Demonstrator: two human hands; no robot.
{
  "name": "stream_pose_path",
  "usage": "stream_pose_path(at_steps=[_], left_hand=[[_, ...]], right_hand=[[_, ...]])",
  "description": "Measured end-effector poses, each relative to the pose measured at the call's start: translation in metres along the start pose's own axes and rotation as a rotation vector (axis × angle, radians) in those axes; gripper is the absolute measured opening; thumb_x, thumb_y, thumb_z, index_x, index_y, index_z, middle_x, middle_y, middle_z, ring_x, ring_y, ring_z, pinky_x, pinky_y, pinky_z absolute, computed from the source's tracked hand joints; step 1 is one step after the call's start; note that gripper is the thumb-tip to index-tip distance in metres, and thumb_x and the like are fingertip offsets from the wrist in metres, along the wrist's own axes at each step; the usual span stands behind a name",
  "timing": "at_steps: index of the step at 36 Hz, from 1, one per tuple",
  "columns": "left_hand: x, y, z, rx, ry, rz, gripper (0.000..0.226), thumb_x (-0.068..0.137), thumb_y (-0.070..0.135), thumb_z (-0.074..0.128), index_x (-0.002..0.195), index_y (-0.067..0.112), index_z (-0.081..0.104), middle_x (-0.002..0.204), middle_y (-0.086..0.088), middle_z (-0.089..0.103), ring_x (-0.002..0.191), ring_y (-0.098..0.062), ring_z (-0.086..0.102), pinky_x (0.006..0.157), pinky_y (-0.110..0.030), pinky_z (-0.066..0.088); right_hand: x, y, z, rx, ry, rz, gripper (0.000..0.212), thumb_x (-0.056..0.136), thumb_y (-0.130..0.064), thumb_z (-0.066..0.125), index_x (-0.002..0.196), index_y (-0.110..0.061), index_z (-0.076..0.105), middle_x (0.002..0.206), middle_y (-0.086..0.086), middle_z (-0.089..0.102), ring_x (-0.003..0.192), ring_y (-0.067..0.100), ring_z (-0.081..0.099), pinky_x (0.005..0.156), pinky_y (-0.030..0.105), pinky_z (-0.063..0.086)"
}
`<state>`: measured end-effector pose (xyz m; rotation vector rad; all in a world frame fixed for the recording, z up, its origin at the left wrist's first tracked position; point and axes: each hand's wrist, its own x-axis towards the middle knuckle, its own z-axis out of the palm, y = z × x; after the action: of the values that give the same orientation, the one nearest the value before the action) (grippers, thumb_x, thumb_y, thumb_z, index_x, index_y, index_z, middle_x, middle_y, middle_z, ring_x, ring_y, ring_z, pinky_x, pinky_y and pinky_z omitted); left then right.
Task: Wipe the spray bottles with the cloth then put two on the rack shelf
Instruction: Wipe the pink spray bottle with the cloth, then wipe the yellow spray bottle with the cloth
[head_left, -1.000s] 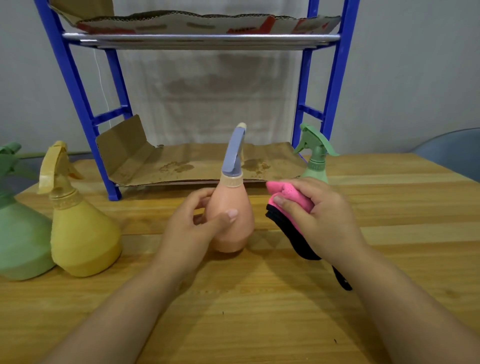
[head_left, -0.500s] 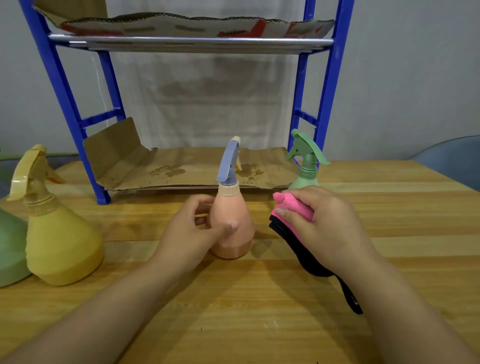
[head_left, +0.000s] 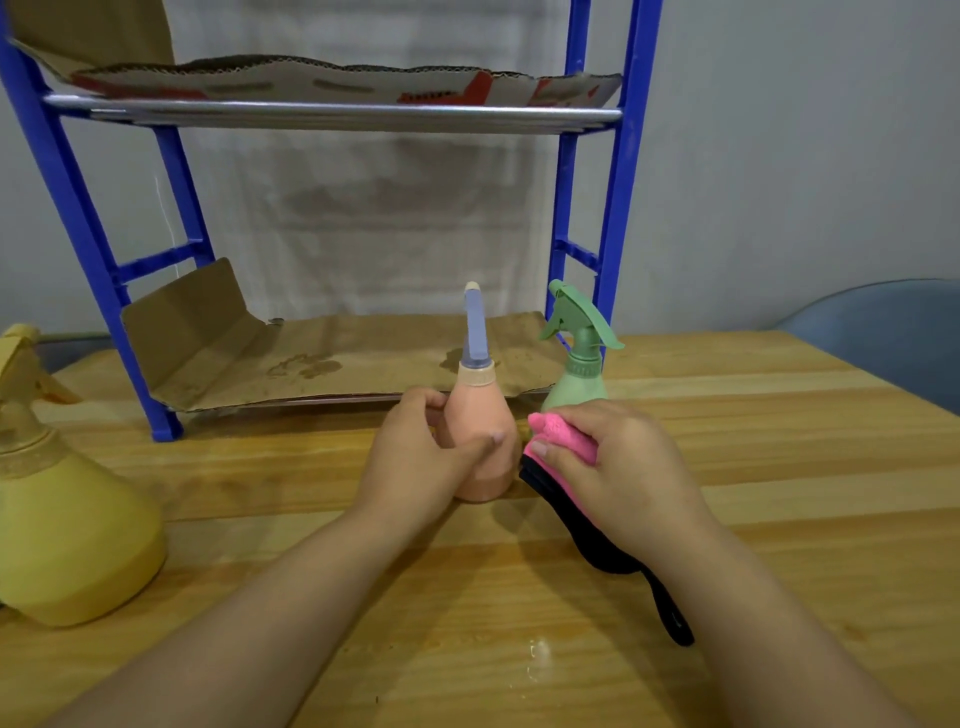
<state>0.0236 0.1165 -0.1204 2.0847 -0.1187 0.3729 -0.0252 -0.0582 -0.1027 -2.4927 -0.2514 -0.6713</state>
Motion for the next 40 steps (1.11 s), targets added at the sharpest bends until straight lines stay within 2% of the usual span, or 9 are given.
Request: stream_pose_path(at_steps=[8,16,22,26,29,33,36,38,40], left_hand=[[-0.002,0.0,-0.007,0.051,-0.065,-0.013,0.061,0.069,0.052,0.073,0.118,0.026,0.049,0.113,0.008,0.057,0.1,-0.014,0.057,0.085,-0.038,0.051],[-0.018,-0.003,-0.044,0.299,-0.206,0.009,0.029,0.073,0.053,0.069,0.086,0.03,0.058,0.088,0.014,0.061,0.079,-0.005,0.057,0.067,-0.026,0.045],[-0.039,-0.005,-0.081,0.392,-0.237,0.031,0.027,0.075,0.055,0.066,0.087,0.031,0.062,0.083,0.013,0.063,0.078,-0.002,0.058,0.071,-0.029,0.052],[-0.054,-0.01,-0.106,0.385,-0.176,0.051,0.025,0.075,0.055,0.067,0.081,0.031,0.063,0.08,0.013,0.064,0.074,-0.001,0.058,0.062,-0.024,0.048],[-0.064,-0.016,-0.123,0.32,-0.119,0.048,0.023,0.073,0.053,0.068,0.079,0.032,0.065,0.077,0.014,0.065,0.068,0.0,0.059,0.061,-0.023,0.049],[-0.077,-0.023,-0.146,0.269,-0.03,0.065,0.02,0.072,0.051,0.068,0.076,0.032,0.066,0.072,0.014,0.065,0.072,0.006,0.057,0.057,-0.019,0.049],[-0.086,-0.027,-0.163,0.218,0.043,0.083,0.016,0.072,0.047,0.07,0.073,0.031,0.067,0.069,0.012,0.066,0.072,0.003,0.058,0.054,-0.013,0.046],[-0.092,-0.029,-0.173,0.19,0.105,0.103,0.016,0.071,0.047,0.069,0.07,0.031,0.066,0.072,0.018,0.066,0.069,0.0,0.059,0.054,-0.011,0.045],[-0.098,-0.032,-0.183,0.19,0.189,0.135,0.017,0.071,0.045,0.068,0.066,0.029,0.065,0.07,0.019,0.066,0.066,-0.002,0.06,0.052,-0.01,0.044]], right_hand=[[0.0,0.0,0.001,-0.027,-0.004,-0.002,0.023,0.088,-0.038,0.065,0.108,-0.029,0.07,0.1,-0.009,0.068,0.091,0.012,0.058,0.079,0.032,0.05],[-0.006,-0.011,0.003,0.047,0.005,-0.123,0.025,0.085,-0.034,0.069,0.109,-0.026,0.071,0.094,-0.009,0.069,0.088,0.011,0.061,0.076,0.035,0.051],[-0.013,-0.025,0.008,0.12,-0.042,-0.221,0.037,0.082,-0.036,0.07,0.114,-0.018,0.071,0.103,-0.008,0.07,0.095,0.008,0.063,0.082,0.028,0.052],[-0.016,-0.038,0.012,0.14,-0.072,-0.295,0.037,0.082,-0.034,0.072,0.114,-0.015,0.071,0.103,-0.006,0.07,0.094,0.006,0.063,0.084,0.019,0.049],[-0.018,-0.051,0.015,0.169,-0.092,-0.339,0.04,0.082,-0.038,0.07,0.117,-0.019,0.07,0.103,-0.009,0.069,0.095,0.002,0.062,0.084,0.016,0.049],[-0.018,-0.067,0.02,0.167,-0.106,-0.403,0.047,0.083,-0.048,0.062,0.122,-0.022,0.067,0.106,-0.012,0.069,0.097,0.0,0.061,0.085,0.016,0.049],[-0.016,-0.077,0.023,0.162,-0.099,-0.439,0.049,0.083,-0.049,0.061,0.123,-0.022,0.066,0.107,-0.012,0.068,0.099,0.002,0.061,0.086,0.02,0.051],[-0.013,-0.083,0.026,0.156,-0.088,-0.459,0.049,0.083,-0.049,0.061,0.122,-0.021,0.067,0.107,-0.011,0.068,0.099,0.004,0.061,0.086,0.023,0.052],[-0.011,-0.088,0.028,0.146,-0.082,-0.467,0.048,0.083,-0.049,0.063,0.121,-0.021,0.067,0.107,-0.011,0.068,0.1,0.003,0.06,0.086,0.021,0.051]])
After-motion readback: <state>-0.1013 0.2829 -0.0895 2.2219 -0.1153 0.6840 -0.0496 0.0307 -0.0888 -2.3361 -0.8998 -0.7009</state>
